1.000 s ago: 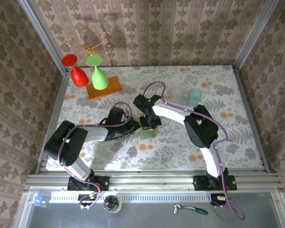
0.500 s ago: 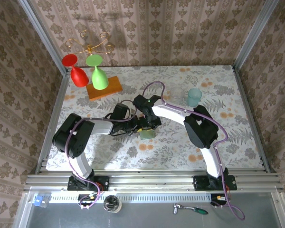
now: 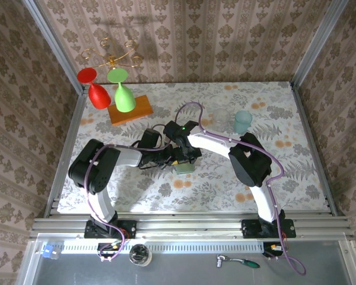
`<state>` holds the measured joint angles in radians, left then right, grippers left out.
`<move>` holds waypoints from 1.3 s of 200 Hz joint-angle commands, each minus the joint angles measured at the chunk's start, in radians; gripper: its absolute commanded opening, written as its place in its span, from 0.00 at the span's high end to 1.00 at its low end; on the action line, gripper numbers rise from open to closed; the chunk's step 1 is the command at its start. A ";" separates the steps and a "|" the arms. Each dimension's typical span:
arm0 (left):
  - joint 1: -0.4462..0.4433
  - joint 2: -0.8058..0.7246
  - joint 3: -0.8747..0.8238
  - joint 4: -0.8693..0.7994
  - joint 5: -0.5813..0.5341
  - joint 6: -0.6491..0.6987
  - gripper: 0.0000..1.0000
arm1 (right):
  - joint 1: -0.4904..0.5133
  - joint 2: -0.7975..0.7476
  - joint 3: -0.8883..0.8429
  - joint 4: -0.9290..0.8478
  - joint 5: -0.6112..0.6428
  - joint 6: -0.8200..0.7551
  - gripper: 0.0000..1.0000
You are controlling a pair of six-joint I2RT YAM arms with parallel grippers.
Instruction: Take the credit cards out of the card holder
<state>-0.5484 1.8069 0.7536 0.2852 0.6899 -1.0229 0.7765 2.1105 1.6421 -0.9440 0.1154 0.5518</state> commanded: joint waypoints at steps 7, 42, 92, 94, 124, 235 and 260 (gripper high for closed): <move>-0.005 0.086 -0.038 -0.213 -0.098 0.040 1.00 | -0.033 -0.007 -0.030 -0.122 0.182 -0.011 1.00; -0.007 0.085 -0.034 -0.228 -0.106 0.045 1.00 | -0.041 -0.036 -0.047 -0.102 0.181 -0.023 1.00; -0.015 0.092 -0.021 -0.247 -0.118 0.049 1.00 | -0.042 -0.069 -0.058 -0.099 0.206 -0.028 1.00; -0.015 0.090 -0.021 -0.249 -0.119 0.049 1.00 | -0.042 -0.069 -0.056 -0.101 0.210 -0.027 1.00; -0.021 0.080 -0.012 -0.265 -0.130 0.056 1.00 | -0.042 -0.080 -0.066 -0.101 0.215 -0.028 1.00; -0.028 0.098 0.008 -0.297 -0.142 0.066 1.00 | -0.042 -0.097 -0.081 -0.117 0.316 -0.021 1.00; -0.031 0.108 0.012 -0.298 -0.142 0.065 1.00 | -0.045 -0.097 -0.086 -0.127 0.351 -0.023 1.00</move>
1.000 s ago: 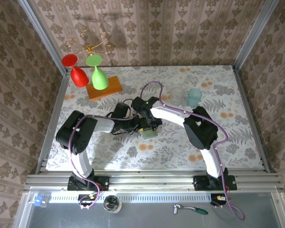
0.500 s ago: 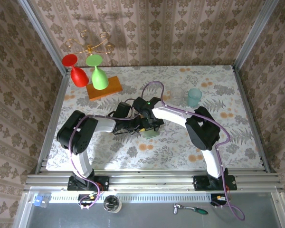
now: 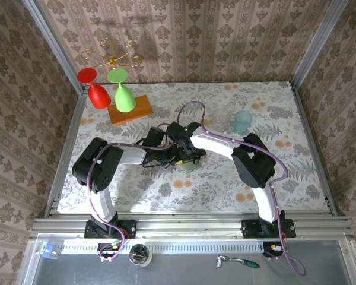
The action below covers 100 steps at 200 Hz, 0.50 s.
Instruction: Take the credit cards out of the card holder
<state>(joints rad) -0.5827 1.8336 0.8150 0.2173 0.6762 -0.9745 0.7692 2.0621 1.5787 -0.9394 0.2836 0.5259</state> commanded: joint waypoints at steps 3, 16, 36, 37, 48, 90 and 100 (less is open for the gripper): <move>0.003 0.083 -0.048 -0.232 -0.129 0.017 1.00 | -0.039 -0.048 -0.023 -0.131 0.185 0.004 1.00; 0.003 0.091 -0.044 -0.242 -0.129 0.019 1.00 | -0.041 -0.050 -0.025 -0.134 0.192 0.006 1.00; 0.003 0.085 -0.048 -0.235 -0.130 0.017 1.00 | -0.046 -0.069 -0.037 -0.116 0.176 0.010 1.00; 0.004 0.083 -0.048 -0.235 -0.130 0.018 1.00 | -0.046 -0.071 -0.038 -0.114 0.172 0.010 1.00; 0.003 0.075 -0.050 -0.230 -0.131 0.020 1.00 | -0.056 -0.086 -0.051 -0.091 0.132 0.012 1.00; 0.000 0.021 -0.053 -0.151 -0.103 0.040 1.00 | -0.103 -0.117 -0.101 0.005 -0.072 0.017 0.98; -0.002 0.002 -0.048 -0.143 -0.101 0.043 1.00 | -0.114 -0.127 -0.112 0.027 -0.118 0.016 0.95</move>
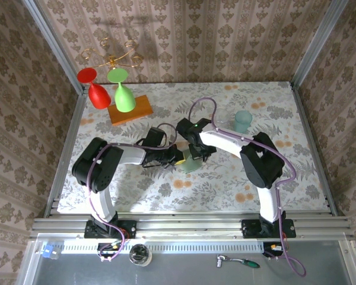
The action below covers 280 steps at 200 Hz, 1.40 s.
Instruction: Take the credit cards out of the card holder
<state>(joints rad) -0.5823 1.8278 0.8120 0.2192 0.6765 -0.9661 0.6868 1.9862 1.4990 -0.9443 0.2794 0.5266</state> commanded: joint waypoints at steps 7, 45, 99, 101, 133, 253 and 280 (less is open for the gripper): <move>-0.004 -0.005 -0.045 -0.136 -0.100 0.031 0.99 | -0.037 -0.057 -0.037 0.045 -0.145 0.015 0.94; -0.017 -0.033 -0.009 -0.109 -0.081 0.030 0.87 | -0.069 -0.064 -0.059 0.095 -0.248 0.015 0.86; -0.020 -0.044 0.033 -0.118 -0.072 0.027 0.82 | -0.097 -0.043 -0.060 0.124 -0.330 0.001 0.76; -0.020 -0.046 0.033 -0.116 -0.072 0.027 0.82 | -0.098 -0.042 -0.060 0.124 -0.331 0.001 0.76; -0.021 -0.070 0.026 -0.078 -0.066 0.020 0.80 | -0.110 -0.031 -0.063 0.137 -0.348 -0.002 0.75; -0.017 -0.094 0.025 -0.088 -0.085 0.017 0.80 | -0.115 0.033 -0.052 0.160 -0.370 -0.021 0.76; -0.014 -0.100 0.021 -0.100 -0.093 0.021 0.80 | -0.115 0.049 -0.051 0.164 -0.377 -0.023 0.77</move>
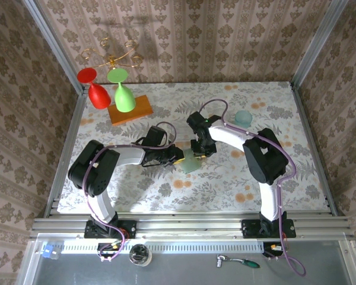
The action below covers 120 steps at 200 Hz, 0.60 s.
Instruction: Take the credit cards out of the card holder
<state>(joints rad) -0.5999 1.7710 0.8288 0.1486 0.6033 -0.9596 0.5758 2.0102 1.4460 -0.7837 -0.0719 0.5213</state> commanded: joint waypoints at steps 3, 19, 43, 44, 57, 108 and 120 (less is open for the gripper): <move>0.004 -0.044 0.003 -0.030 -0.020 0.014 0.81 | -0.004 0.027 0.001 0.006 -0.027 -0.018 0.77; 0.005 -0.045 0.000 -0.028 -0.022 0.012 0.81 | -0.004 0.036 -0.003 0.012 -0.040 -0.015 0.79; 0.006 -0.047 -0.003 -0.029 -0.025 0.012 0.81 | -0.004 0.035 -0.019 0.036 -0.075 -0.008 0.81; 0.007 -0.047 -0.002 -0.028 -0.025 0.012 0.81 | -0.004 0.035 -0.020 0.037 -0.077 -0.008 0.81; 0.007 -0.044 -0.003 -0.028 -0.026 0.010 0.81 | -0.004 0.033 -0.027 0.051 -0.092 -0.001 0.83; 0.007 -0.035 -0.003 -0.021 -0.020 0.005 0.81 | -0.004 0.002 -0.060 0.067 -0.115 0.027 0.90; 0.007 -0.036 -0.004 -0.021 -0.019 0.006 0.81 | -0.003 -0.009 -0.071 0.067 -0.110 0.033 0.91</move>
<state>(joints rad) -0.5995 1.7527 0.8284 0.1463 0.5865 -0.9600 0.5724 2.0277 1.4117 -0.7216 -0.1596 0.5308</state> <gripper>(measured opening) 0.189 0.104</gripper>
